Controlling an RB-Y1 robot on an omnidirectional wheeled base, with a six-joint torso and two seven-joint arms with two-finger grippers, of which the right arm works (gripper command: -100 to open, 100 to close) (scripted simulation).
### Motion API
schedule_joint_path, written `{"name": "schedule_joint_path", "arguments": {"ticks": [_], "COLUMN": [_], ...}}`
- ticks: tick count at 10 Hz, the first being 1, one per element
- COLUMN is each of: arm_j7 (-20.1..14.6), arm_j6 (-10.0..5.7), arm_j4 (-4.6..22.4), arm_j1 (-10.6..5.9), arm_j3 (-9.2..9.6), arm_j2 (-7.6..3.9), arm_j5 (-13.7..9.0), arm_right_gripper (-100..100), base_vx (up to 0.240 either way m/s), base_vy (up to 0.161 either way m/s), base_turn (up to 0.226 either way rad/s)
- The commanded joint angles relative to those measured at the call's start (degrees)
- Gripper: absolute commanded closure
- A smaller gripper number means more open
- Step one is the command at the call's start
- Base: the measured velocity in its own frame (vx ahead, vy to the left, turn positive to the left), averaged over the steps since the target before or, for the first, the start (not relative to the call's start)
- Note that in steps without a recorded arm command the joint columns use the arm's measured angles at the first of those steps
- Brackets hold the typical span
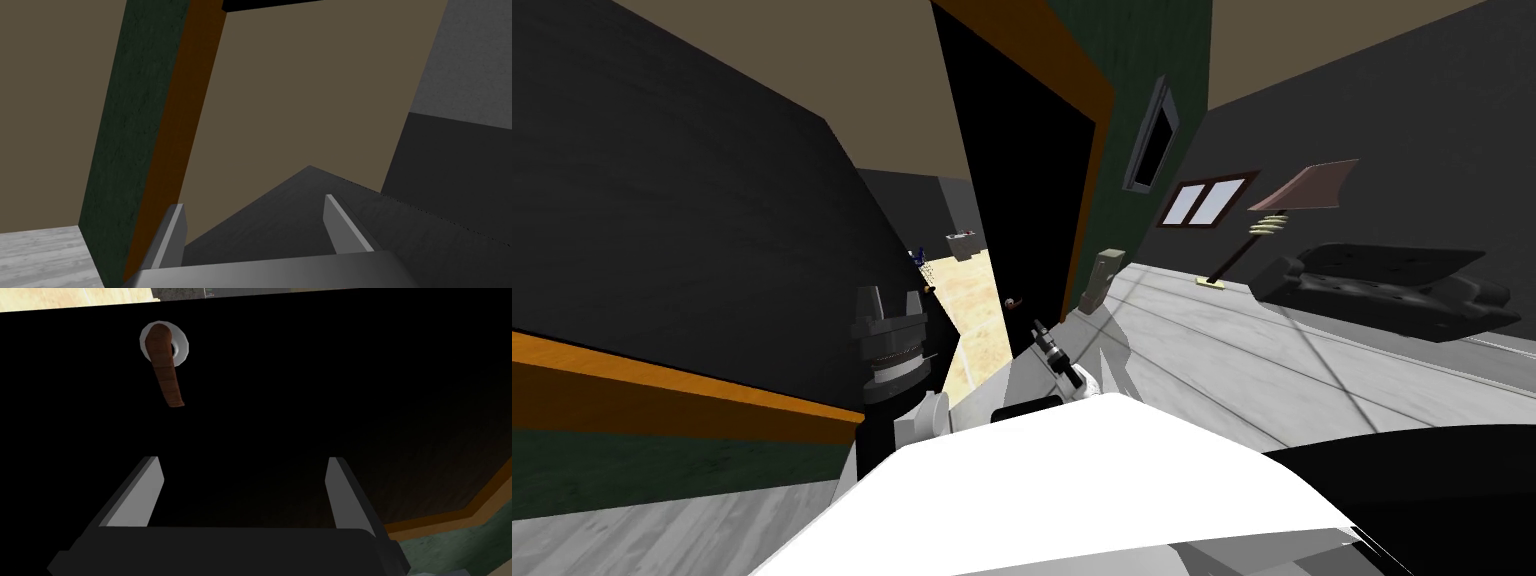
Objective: Push the door open
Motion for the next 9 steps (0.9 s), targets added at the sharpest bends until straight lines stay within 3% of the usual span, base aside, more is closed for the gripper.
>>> {"name": "schedule_joint_path", "arguments": {"ticks": [1,9], "arm_j7": [-0.1,-0.6], "arm_j6": [-0.63,-3.02], "arm_j4": [2.6,14.3], "arm_j1": [-1.00,-5.58], "arm_j3": [0.52,3.05], "arm_j2": [0.00,-0.04], "arm_j5": [0.2,1.4], "arm_right_gripper": [-100,-100], "base_vx": [0.095,0.110], "base_vy": [-0.009,-0.012], "base_turn": [-0.010,-0.011]}}
